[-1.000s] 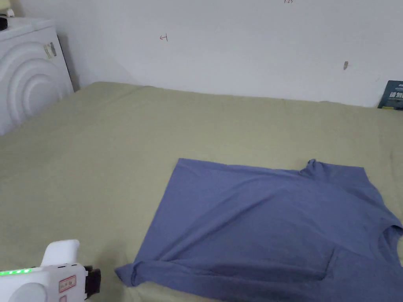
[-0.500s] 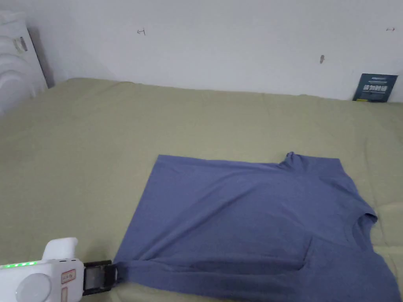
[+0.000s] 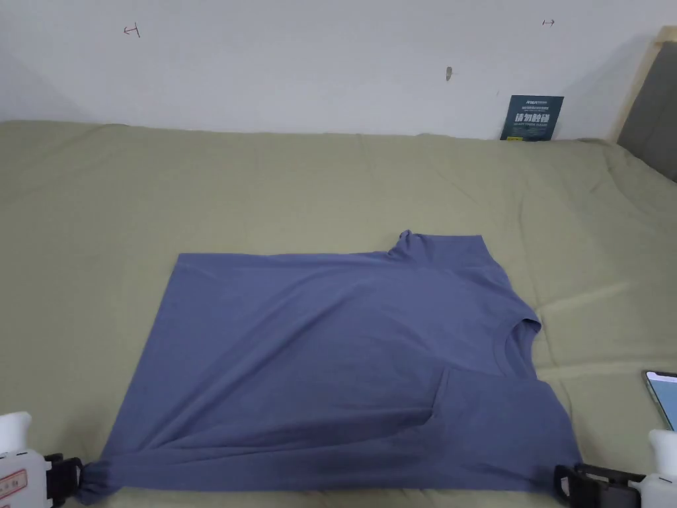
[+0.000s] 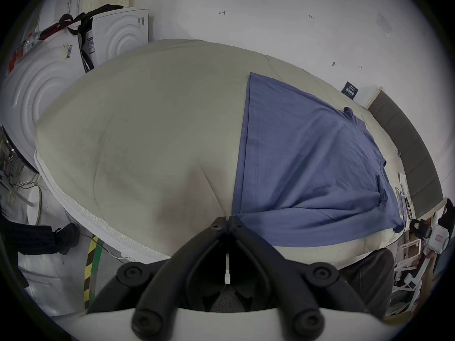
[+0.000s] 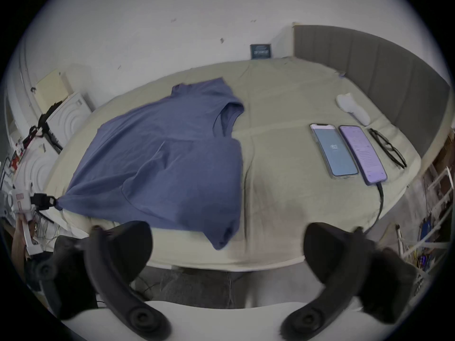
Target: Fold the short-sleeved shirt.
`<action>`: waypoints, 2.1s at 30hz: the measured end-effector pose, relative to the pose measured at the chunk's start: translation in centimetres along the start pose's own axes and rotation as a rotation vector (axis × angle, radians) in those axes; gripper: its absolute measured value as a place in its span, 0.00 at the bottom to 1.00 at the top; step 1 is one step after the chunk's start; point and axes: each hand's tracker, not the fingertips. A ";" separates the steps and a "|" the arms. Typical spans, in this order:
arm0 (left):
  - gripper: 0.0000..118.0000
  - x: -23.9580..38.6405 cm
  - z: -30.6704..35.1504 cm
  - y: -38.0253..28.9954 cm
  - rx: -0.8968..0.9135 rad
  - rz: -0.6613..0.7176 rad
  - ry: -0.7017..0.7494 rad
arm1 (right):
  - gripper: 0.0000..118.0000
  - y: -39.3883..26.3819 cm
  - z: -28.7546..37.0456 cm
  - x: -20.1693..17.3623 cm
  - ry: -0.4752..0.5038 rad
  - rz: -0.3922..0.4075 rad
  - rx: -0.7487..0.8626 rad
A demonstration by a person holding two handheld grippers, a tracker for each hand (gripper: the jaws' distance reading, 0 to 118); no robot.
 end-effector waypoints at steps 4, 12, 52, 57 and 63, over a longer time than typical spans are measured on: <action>0.00 0.1 0.0 0.0 -0.018 -0.012 0.001 | 0.98 0.5 -2.8 1.2 0.044 0.065 -0.042; 0.00 0.1 -0.2 0.0 -0.049 -0.005 0.000 | 0.07 0.6 -3.9 1.3 0.018 0.104 -0.027; 0.00 5.5 -13.8 19.5 -0.020 -0.100 0.038 | 0.06 22.2 -12.4 -3.0 0.004 0.153 -0.086; 0.00 5.9 -16.4 19.5 -0.052 -0.095 0.042 | 0.10 22.4 -15.3 -2.1 0.009 0.108 -0.136; 0.95 3.9 -14.7 14.9 -0.079 -0.045 0.070 | 0.99 20.2 -12.8 -0.3 -0.010 -0.002 -0.053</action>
